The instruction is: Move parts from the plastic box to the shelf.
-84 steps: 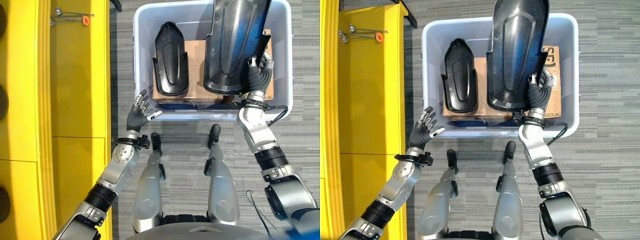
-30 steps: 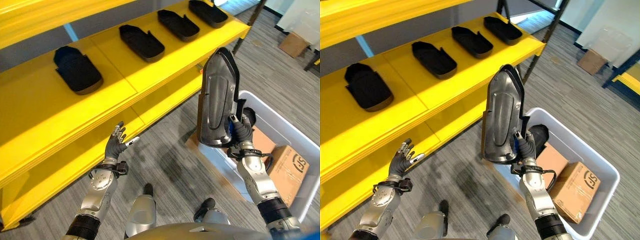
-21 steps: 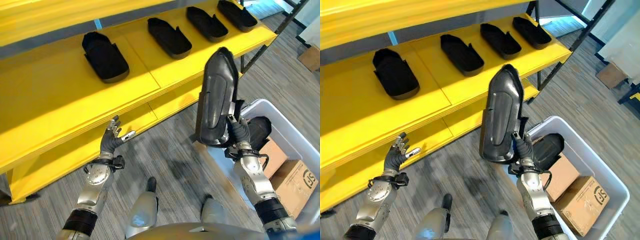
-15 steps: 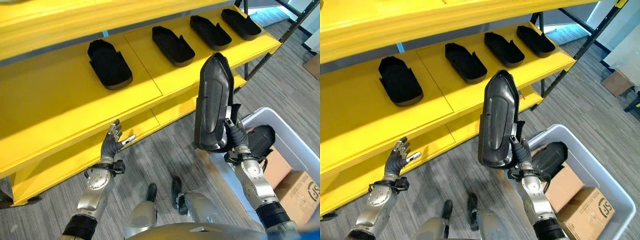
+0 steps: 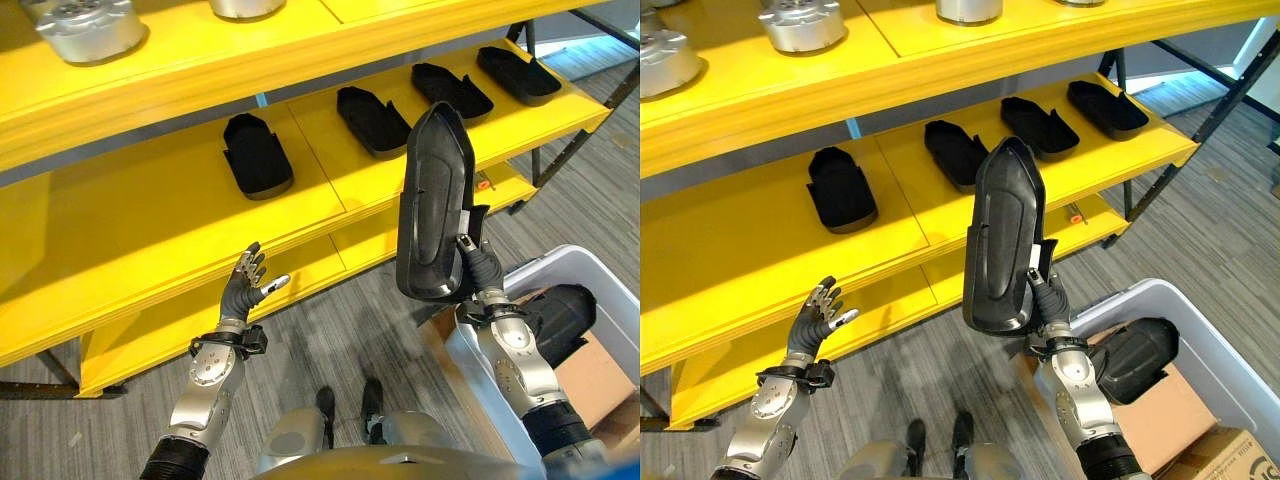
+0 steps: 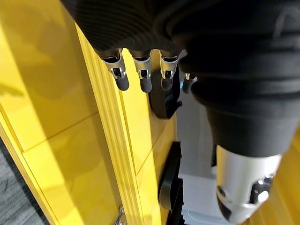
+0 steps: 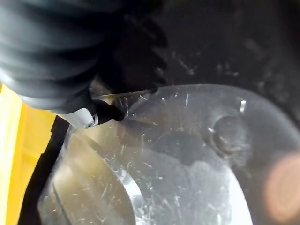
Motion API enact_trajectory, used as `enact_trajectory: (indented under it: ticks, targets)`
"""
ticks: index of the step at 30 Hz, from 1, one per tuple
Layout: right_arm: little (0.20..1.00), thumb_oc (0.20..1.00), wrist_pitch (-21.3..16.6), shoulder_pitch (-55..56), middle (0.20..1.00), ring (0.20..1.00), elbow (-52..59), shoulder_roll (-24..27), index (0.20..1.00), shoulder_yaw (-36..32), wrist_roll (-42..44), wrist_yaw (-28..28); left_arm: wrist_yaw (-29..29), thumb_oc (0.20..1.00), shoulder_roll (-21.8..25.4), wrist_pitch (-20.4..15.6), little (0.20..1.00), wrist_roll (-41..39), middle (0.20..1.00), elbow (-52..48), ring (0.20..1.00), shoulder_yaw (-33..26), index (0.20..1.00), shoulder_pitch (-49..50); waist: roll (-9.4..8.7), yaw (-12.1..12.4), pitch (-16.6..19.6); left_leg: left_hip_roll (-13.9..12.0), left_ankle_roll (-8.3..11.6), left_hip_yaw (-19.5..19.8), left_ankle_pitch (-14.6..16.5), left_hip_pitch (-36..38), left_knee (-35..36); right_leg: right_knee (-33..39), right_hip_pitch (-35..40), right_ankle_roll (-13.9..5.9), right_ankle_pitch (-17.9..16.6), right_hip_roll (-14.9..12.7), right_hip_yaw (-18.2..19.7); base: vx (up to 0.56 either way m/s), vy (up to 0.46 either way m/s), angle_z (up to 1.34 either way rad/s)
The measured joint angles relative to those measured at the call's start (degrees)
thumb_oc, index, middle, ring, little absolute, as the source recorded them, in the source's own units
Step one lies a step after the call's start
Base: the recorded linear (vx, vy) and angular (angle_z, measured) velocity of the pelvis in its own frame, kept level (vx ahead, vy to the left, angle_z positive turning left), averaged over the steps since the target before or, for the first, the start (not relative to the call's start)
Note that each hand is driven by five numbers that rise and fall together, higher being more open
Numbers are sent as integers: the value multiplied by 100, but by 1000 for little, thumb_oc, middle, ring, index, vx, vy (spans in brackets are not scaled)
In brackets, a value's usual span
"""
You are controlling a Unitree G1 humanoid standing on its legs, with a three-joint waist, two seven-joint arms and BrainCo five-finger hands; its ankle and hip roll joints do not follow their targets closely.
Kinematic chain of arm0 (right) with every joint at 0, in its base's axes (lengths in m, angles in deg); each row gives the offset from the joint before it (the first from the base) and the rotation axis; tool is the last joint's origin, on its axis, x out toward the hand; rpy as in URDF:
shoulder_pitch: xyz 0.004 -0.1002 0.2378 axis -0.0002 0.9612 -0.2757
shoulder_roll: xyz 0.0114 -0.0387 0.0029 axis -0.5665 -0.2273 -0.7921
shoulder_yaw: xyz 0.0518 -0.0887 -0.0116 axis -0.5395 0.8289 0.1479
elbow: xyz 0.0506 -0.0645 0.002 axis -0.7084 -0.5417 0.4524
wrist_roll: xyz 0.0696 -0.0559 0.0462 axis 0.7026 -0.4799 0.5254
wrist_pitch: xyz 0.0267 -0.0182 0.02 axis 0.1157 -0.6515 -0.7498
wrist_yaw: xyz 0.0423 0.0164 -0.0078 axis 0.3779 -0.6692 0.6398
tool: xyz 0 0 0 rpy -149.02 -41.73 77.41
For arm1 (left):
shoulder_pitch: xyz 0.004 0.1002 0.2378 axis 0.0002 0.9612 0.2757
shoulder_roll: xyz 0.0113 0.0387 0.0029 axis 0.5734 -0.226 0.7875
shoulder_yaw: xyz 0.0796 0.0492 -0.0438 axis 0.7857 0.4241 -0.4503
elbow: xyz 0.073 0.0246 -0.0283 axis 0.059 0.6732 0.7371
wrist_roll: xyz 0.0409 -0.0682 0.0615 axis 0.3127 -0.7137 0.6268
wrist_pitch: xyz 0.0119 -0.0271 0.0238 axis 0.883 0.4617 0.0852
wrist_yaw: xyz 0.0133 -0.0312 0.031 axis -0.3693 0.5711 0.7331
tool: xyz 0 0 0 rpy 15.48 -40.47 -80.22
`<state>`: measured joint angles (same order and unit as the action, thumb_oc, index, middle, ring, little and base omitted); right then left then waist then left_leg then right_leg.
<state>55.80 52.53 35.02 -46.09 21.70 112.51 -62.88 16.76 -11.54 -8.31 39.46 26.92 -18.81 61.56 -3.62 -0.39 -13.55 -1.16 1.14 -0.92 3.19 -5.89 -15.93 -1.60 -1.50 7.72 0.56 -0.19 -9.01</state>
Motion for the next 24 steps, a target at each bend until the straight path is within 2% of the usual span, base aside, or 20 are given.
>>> enact_trajectory:
  ticks: [3,4,5,6,7,8,9,11,12,13,14,17,20,22,24]
  targets:
    - [200,200,0,-1,200,200,1,6,200,-20,1,7,5,1000,-11,14,1000,-8,1000,-1,1000,-25,1000,-68,-128,-38,-54,-760,108,-19,-28,-14,5,-98,-63,-20,68,-55,-105,5,108,25]
    - [200,200,0,15,200,200,-9,19,200,-40,57,71,11,1000,-49,27,1000,-35,1000,7,1000,14,1000,-125,-139,-53,-66,-1280,168,-35,-135,2,236,-401,-240,-69,206,-88,-135,37,192,25]
    - [200,200,-1,27,200,200,-13,12,200,-42,82,90,4,1000,-52,26,1000,-75,1000,28,1000,39,1000,-141,-129,-65,-62,-1458,244,18,-193,12,380,-531,-309,-140,250,-129,-169,57,288,22]
    - [200,200,-1,36,200,200,-13,10,200,-40,106,125,3,1000,-65,30,1000,-130,1000,76,1000,52,1000,-181,-95,-92,-66,-1626,372,-28,-282,47,621,-702,-370,-205,314,-148,-260,55,230,46]
    - [200,200,2,59,200,200,-26,17,200,-71,136,210,10,1000,-83,53,1000,-235,1000,215,1000,115,1000,-342,25,-199,-132,-1948,547,-362,-415,88,947,-1029,-415,-266,508,-185,-490,50,238,74]
    - [200,200,5,82,200,200,-26,35,200,-79,140,228,25,1000,-99,54,1000,-258,1000,222,1000,154,1000,-369,126,-277,-149,-2069,417,-516,-508,96,1070,-1304,-449,-316,705,-248,-570,60,218,71]
    - [200,200,4,99,200,200,-25,27,200,-81,142,248,18,1000,-141,54,1000,-275,1000,232,1000,157,1000,-343,238,-252,-99,-2112,409,-586,-534,141,1072,-1514,-524,-432,772,-332,-646,63,241,33]
    - [200,200,0,92,200,200,-7,73,200,-96,145,273,16,1000,-184,56,1000,-277,1000,288,1000,160,1000,-302,542,-243,-39,-2040,365,-738,-527,234,1179,-1776,-604,-657,931,-396,-610,82,246,9]
    - [200,200,1,86,200,200,-47,56,200,-86,149,287,11,1000,-174,56,1000,-278,1000,297,1000,139,1000,-306,621,-187,-50,-1919,696,-689,-624,347,1318,-1987,-641,-822,1019,-511,-540,85,250,22]
    - [200,200,30,111,200,200,-72,-7,200,7,150,307,25,1000,-144,55,1000,-280,1000,299,1000,91,1000,-285,472,-152,-11,-1677,663,-712,-611,369,1367,-2062,-661,-936,1049,-727,-479,83,245,25]
    - [200,200,47,113,200,200,-70,-12,200,114,147,297,27,1000,-128,54,1000,-280,1000,300,1000,69,1000,-252,397,-108,32,-1510,657,-723,-616,369,1403,-2044,-646,-1056,1033,-882,-446,81,229,35]
    - [200,200,51,32,200,200,-57,-74,200,394,146,144,18,1000,9,54,1000,-280,1000,301,1000,76,1000,-237,254,229,100,-1016,558,-606,-551,312,1254,-1692,-385,-1357,824,-1323,-435,56,186,42]
    - [200,200,71,-53,200,200,-64,-127,200,485,146,13,16,1000,139,54,1000,-279,1000,296,1000,39,1000,-194,219,443,103,-788,443,-460,-456,276,1141,-1529,-170,-1448,691,-1490,-415,53,274,39]
    - [200,200,88,-143,200,200,-64,-213,200,449,169,21,5,1000,259,53,1000,-279,1000,305,1000,76,1000,-236,156,477,71,-672,389,-273,-284,114,806,-1310,87,-1487,674,-1569,-572,34,206,52]
    - [200,200,95,-385,200,200,-84,-272,200,446,158,14,5,1000,323,56,1000,-278,1000,303,1000,76,1000,-248,85,633,32,-557,385,-146,-205,-80,604,-1147,173,-1538,643,-1629,-640,29,161,42]
